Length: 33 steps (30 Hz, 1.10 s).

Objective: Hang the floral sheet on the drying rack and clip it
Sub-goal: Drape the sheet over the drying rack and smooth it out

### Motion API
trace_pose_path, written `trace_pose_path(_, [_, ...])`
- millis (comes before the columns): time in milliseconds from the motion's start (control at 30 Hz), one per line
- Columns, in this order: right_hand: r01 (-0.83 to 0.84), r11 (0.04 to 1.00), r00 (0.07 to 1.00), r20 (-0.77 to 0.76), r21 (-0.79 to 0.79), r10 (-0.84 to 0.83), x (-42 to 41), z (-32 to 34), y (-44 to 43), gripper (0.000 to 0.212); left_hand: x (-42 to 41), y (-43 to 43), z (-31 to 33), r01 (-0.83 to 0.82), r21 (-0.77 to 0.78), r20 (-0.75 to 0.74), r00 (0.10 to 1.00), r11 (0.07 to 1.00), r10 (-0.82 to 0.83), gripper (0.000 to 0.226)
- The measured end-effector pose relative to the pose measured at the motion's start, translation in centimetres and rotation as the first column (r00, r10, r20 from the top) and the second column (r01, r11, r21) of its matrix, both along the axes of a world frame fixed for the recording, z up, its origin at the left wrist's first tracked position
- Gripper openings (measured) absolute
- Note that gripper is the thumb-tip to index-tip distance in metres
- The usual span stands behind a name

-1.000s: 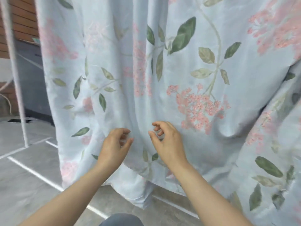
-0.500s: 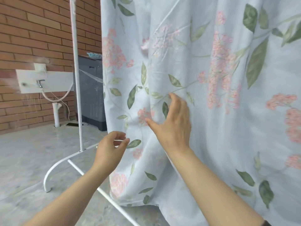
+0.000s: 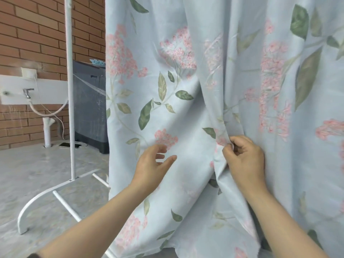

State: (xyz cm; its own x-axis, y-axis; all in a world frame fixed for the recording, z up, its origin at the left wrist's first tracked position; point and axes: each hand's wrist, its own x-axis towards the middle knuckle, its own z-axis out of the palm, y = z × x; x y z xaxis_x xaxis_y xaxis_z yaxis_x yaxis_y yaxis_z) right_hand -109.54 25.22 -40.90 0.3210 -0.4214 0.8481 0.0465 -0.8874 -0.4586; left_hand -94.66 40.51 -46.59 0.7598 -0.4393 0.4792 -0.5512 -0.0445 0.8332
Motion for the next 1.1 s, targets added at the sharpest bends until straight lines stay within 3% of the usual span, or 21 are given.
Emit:
trace_pose_path(100, [-0.075,0.995,0.997,0.037,0.065,0.072,-0.2,-0.5,0.0,0.018,-0.4,-1.5,3.0,0.115,-0.122,-0.102,0.987,0.986,-0.128,0.022])
trace_pose_path(267, [-0.123,0.989,0.992,-0.005,0.079,0.123,0.0,-0.5,0.2,0.026,-1.0,-3.4,11.0,0.287,-0.344,-0.203,0.907,0.894,-0.369,0.027])
trace_pose_path(433, [-0.159,0.986,0.987,0.003,0.050,0.159,-0.4,-0.4,0.2,0.047,-2.0,-4.8,15.8,0.466,-0.473,-0.276,0.728,0.748,-0.628,0.044])
trace_pose_path(600, [-0.129,0.991,0.990,-0.044,0.039,0.131,-0.6,-0.4,0.1,0.039,-2.5,-4.7,15.2,0.332,-0.586,-0.147,0.854,0.740,-0.500,0.017])
trace_pose_path(833, [0.020,0.999,0.985,-0.169,-0.026,-0.024,-1.2,0.7,-0.7,0.024,-1.2,-4.3,11.2,0.181,-0.635,-0.152,0.924,0.751,-0.351,0.029])
trace_pose_path(933, [0.047,0.996,0.970,-0.242,0.077,-0.027,-1.9,2.5,0.3,0.027,-2.2,-4.7,10.3,0.167,-0.643,-0.130,0.938,0.747,-0.321,0.031])
trace_pose_path(1000, [-0.023,0.987,0.977,-0.206,0.158,0.056,-2.6,4.4,2.0,0.032,-3.0,-5.1,9.9,0.175,-0.660,-0.128,0.932,0.730,-0.339,0.029])
trace_pose_path(1100, [-0.104,0.991,0.994,-0.013,0.087,0.105,-2.6,8.0,5.3,0.021,-4.2,-5.8,9.8,0.216,-0.673,-0.117,0.913,0.707,-0.391,0.035])
